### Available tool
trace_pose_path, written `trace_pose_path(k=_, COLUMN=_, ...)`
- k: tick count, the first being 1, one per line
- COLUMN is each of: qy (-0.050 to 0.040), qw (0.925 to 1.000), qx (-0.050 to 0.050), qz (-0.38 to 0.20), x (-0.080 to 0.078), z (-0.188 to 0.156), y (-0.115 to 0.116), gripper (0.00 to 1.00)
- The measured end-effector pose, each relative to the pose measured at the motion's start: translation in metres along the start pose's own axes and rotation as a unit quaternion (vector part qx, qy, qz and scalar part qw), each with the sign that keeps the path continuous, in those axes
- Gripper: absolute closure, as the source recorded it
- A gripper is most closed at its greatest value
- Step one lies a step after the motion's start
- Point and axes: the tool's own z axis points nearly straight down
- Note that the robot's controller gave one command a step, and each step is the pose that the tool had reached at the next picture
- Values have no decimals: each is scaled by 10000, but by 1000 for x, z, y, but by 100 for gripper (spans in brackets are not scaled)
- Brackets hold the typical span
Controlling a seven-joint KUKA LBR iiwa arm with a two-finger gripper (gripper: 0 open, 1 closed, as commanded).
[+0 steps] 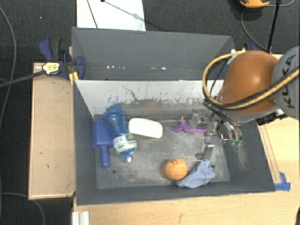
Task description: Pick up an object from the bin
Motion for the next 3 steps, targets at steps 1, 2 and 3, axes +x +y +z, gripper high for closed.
trace_pose_path(k=1, qy=21, qw=9986, qx=1, qz=-521, x=13, z=50, y=5, gripper=0)
trace_pose_path(k=2, qy=-19, qw=9922, qx=1, qz=-1245, x=32, z=101, y=17, gripper=0)
trace_pose_path(k=3, qy=-66, qw=9900, qx=3, qz=-1407, x=42, z=125, y=26, gripper=0)
